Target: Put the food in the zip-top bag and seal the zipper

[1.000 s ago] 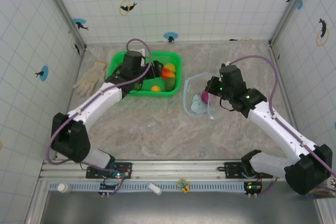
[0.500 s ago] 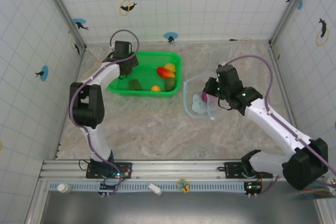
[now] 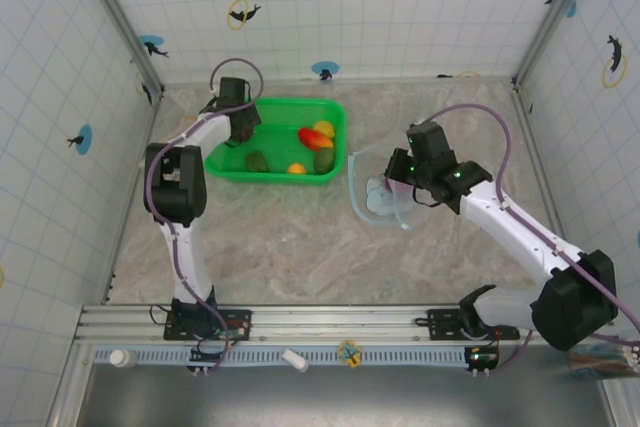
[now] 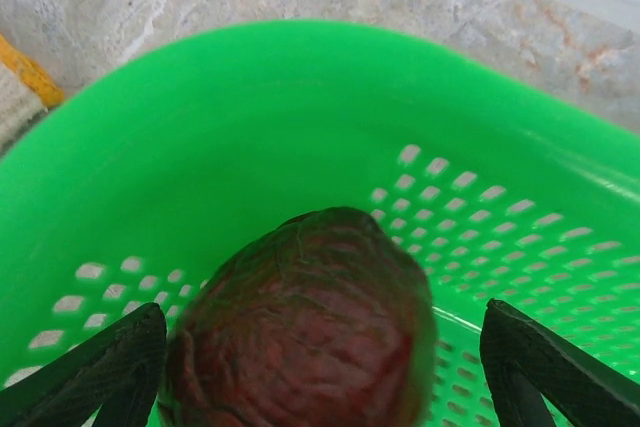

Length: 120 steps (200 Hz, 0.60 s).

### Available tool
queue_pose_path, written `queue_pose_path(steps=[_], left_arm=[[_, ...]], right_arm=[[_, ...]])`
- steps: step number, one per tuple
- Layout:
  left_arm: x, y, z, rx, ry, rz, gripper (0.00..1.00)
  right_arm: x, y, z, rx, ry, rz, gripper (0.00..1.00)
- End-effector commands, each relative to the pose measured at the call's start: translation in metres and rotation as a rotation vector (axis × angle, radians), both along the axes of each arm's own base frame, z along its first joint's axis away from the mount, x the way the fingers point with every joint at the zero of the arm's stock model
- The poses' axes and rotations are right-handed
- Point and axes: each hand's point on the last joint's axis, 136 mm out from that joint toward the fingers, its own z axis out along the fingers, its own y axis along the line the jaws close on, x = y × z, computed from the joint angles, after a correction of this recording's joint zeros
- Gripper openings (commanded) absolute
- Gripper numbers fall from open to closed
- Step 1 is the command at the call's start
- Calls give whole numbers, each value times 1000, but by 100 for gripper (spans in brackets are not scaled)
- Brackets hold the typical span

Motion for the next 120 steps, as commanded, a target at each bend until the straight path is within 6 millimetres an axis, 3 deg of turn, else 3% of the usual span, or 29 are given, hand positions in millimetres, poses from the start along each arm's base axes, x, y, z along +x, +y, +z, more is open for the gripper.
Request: queue_pose_path(steps=[1,34,74,97,120], left_arm=[[-7,0,-24,6,59,-13,82],[-8,-6,-39,-11,96,-40,83],[-6,-13,-38,-48,95,-61,76],[-6,-17,-28,-67,77,-69,66],[-6,-17,0,-75,28,-73,61]], right_arm=[[9,6,17,17,-34,18,0],[11,8,18,23,-38,29,0],[9,8,16,20,-35,33,0],[7,6,18,24,-41,29,0],[5,4,23,26,-53,24,0]])
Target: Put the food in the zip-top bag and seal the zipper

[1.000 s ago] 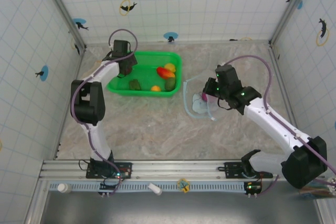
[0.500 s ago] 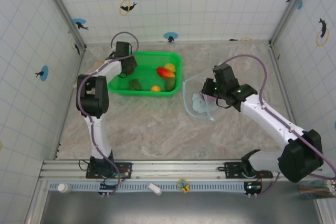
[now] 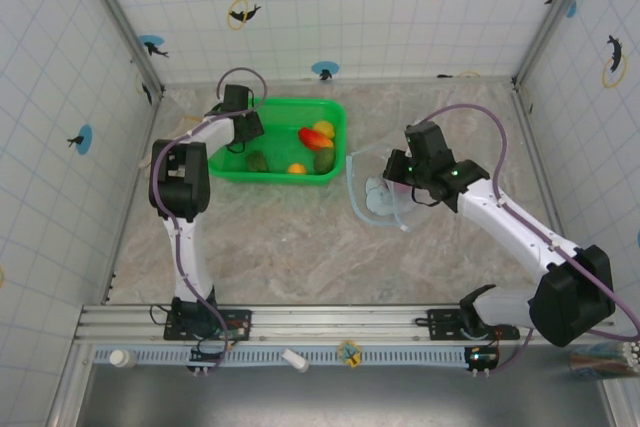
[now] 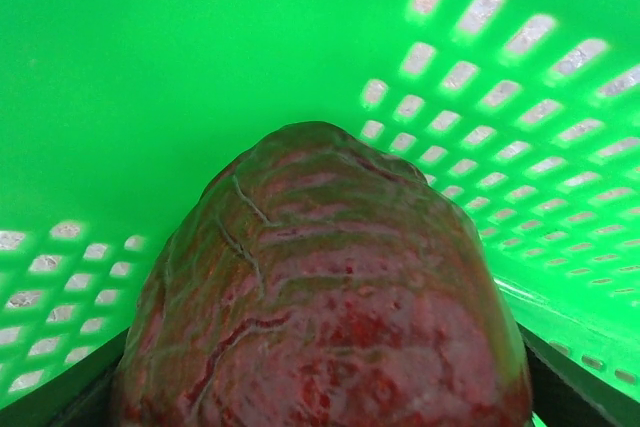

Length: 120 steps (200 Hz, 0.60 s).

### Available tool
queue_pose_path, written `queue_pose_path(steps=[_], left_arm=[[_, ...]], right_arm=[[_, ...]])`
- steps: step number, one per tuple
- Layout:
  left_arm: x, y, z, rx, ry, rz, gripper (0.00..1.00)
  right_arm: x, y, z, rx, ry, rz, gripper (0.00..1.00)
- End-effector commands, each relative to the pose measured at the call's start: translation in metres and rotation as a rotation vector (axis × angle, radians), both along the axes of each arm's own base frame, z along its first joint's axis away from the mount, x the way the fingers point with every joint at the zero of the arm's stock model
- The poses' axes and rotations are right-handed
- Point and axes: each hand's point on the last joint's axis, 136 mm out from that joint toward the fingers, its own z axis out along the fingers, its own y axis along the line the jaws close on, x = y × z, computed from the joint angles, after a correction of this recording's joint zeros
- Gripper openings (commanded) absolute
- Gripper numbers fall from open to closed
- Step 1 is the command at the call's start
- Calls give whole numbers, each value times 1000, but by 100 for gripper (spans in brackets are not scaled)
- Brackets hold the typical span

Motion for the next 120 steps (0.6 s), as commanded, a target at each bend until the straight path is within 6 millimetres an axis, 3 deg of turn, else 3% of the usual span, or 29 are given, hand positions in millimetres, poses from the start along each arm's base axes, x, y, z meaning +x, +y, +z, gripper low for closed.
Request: queue_pose_path(steps=[1,28,54,82,120], left_arm=[[1,-4,36,-25,-58,-13,61],[-6,-16,80,-85,-134,-39,59],[-29,-44,118,-254,-205,-99,58],[-71,-92,157,-337,-265,-234,58],[-150,-167,207,-438,-312,-498,57]], right_arm=[[5,0,28,30,-67,-4,0],[1,-1,33,46,-77,-6,0],[-4,-3,38,69,-87,-26,0],[-8,-7,47,107,-94,-68,0],[-10,-11,64,154,-95,-147,0]])
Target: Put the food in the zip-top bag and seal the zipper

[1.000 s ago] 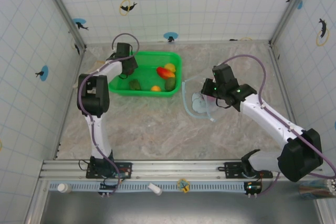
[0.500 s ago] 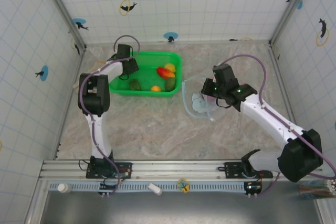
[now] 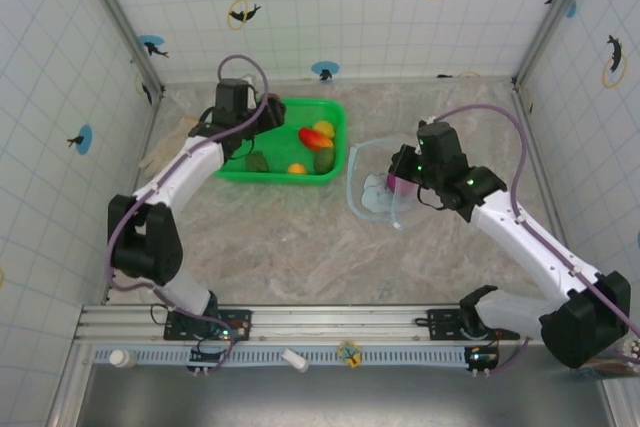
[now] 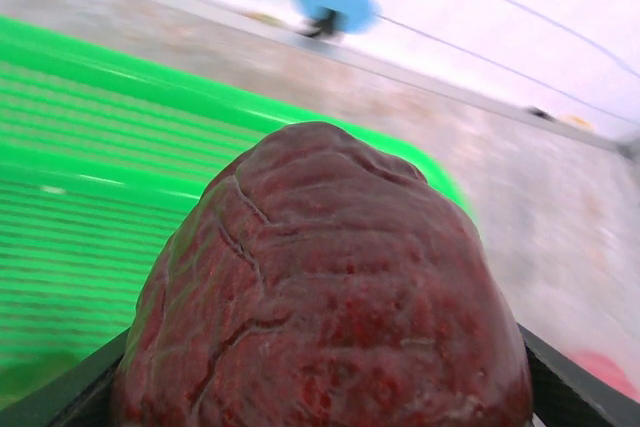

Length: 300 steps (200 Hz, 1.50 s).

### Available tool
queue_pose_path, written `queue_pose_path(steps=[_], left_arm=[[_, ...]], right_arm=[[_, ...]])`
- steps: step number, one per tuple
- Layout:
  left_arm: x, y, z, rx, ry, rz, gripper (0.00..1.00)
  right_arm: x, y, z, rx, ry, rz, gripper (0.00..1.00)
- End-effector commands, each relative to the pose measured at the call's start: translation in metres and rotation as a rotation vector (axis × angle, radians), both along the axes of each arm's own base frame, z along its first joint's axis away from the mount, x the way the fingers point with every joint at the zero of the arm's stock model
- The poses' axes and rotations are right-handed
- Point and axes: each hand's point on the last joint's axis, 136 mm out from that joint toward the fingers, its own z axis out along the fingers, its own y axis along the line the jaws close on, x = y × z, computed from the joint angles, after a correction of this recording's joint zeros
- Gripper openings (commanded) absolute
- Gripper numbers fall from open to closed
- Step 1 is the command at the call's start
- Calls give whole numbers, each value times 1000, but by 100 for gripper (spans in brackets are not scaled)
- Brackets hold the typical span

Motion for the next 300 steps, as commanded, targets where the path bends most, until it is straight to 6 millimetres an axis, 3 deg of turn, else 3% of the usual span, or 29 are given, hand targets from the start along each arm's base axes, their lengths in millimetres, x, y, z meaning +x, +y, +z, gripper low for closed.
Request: queue_pose_path(steps=[1,52,93,160,199,214,252,300], left_arm=[[-50,-46,27,-78,-33,-182,57],[-129,-96,60,-188,-56,-439,57],[-164,-125,83,-240,-101,-576,57],[-194,-174,11,-203,64,-721,56],[-195,-190,-21,-150,126,-713,58],[-197,-198,-26,-149,144,-724,62],[-197,-207,-27,-147,153,-739,84],[-198,-204,-18,-150,130,-740,95]], right_arm=[[0,-3,22,51,-15,-74,0],[-6,2,49,43,-35,-157,0],[-9,13,74,30,-83,-164,0],[-19,24,69,33,-78,-129,0],[-23,25,70,27,-95,-133,0],[-22,25,71,25,-101,-135,0],[-23,23,69,11,-105,-140,0],[-24,18,64,-4,-110,-147,0]])
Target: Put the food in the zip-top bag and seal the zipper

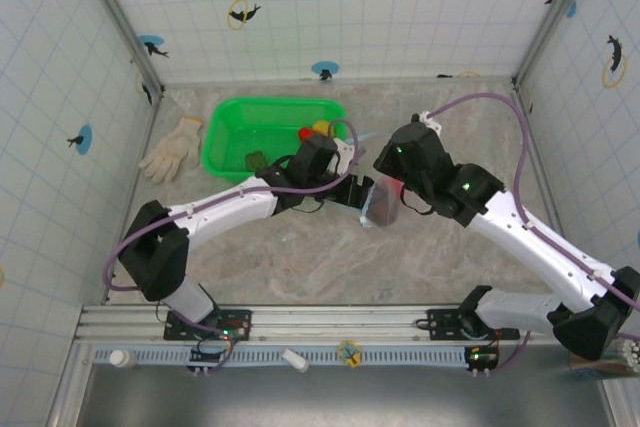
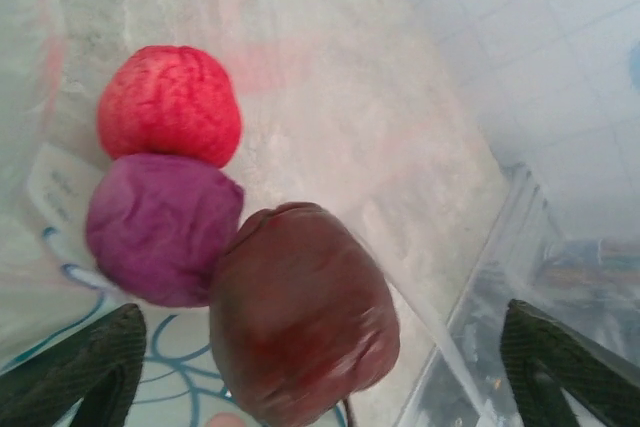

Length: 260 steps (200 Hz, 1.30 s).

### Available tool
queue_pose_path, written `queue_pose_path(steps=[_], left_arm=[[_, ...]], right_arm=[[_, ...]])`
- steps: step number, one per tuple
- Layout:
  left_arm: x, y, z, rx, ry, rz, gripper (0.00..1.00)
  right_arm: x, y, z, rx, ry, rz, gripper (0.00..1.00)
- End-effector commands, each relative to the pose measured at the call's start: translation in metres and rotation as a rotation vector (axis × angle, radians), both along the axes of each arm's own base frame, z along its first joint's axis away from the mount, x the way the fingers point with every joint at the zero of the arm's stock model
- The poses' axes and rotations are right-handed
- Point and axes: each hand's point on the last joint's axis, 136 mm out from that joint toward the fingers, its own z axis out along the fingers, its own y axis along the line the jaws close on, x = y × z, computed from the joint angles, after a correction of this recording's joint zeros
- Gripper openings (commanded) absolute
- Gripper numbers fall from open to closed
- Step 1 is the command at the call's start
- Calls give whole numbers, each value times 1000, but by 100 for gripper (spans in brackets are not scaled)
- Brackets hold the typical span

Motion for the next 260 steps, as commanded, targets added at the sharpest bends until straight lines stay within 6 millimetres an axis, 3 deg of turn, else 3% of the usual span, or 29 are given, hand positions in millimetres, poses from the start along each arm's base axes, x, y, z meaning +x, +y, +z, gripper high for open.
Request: queue_pose_path(steps=[1,28,68,112,147,173,192,230,235,260], left_arm=[[3,-4,23,-37,-44,0,95],[6,1,34,-37,-86,15,95],[13,18,72,-70,-167,47,93],[27,55,105,-119,-235,126,92],[60,100,108,-99,-249,293,91],[93,144,93,-15,-220,473,89],[115,178,64,161,-195,630,90],[138,221,3,389,-40,798,94],[146,238,-2,407,-16,850,95],[156,257,-26,465,49,947,97]], right_arm=[[-1,-7,3,1,-30,-27,0],[-1,-11,0,-15,-34,-36,0],[0,-23,0,-62,-52,-72,0],[1,-35,6,-121,-85,-97,0],[4,-43,8,-176,-106,-116,0],[5,-42,3,-198,-103,-104,0],[5,-37,-3,-205,-102,-68,0],[6,-38,-13,-241,-87,-54,0],[7,-39,-14,-247,-84,-62,0],[8,-43,-21,-247,-71,-69,0]])
